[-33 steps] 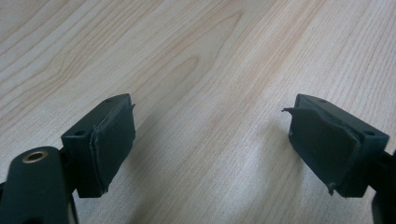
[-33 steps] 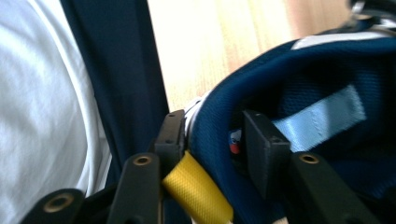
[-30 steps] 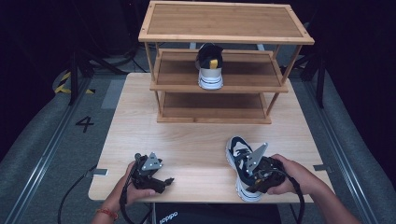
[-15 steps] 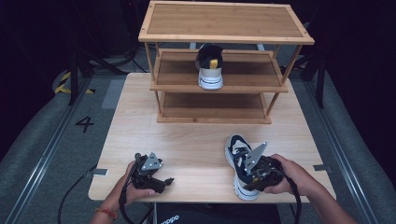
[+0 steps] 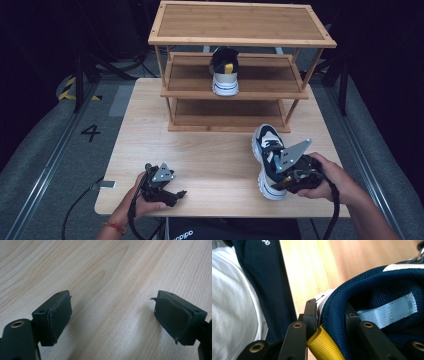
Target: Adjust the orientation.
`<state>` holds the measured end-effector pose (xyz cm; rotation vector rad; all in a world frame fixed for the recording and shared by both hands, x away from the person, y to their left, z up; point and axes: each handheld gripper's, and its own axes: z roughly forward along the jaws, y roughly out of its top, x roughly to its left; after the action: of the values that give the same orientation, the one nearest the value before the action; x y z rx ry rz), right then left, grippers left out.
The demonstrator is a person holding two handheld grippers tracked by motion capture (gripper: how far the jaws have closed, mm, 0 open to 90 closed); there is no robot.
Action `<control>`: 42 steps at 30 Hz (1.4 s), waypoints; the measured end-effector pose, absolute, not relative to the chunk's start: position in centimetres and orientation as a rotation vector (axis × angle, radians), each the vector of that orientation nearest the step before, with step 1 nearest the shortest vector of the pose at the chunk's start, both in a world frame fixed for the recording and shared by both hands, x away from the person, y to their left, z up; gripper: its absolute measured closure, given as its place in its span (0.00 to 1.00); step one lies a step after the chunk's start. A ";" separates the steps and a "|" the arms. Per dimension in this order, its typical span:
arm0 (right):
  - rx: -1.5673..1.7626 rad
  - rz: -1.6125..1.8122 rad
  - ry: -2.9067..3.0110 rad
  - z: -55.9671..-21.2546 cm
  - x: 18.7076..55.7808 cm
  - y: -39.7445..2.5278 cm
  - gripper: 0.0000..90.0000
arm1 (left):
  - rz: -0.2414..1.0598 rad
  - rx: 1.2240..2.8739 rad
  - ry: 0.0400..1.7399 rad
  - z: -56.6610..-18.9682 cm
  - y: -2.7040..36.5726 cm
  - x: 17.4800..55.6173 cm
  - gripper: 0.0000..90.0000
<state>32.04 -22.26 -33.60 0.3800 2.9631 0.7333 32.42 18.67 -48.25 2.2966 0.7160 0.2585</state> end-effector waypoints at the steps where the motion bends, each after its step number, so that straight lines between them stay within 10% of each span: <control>1: 0.380 0.738 2.948 -33.0 32.1 -22.4 0.79 | 0.259 2.295 0.719 -48.2 18.7 32.4 0.17; 42: 0.402 0.659 2.794 -22.1 44.3 -19.4 0.79 | 0.260 2.291 0.732 -48.2 18.7 32.2 0.17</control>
<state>44.29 -19.36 -22.05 0.4017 2.7942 0.6587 32.25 18.68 -48.24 2.2913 0.7320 0.2597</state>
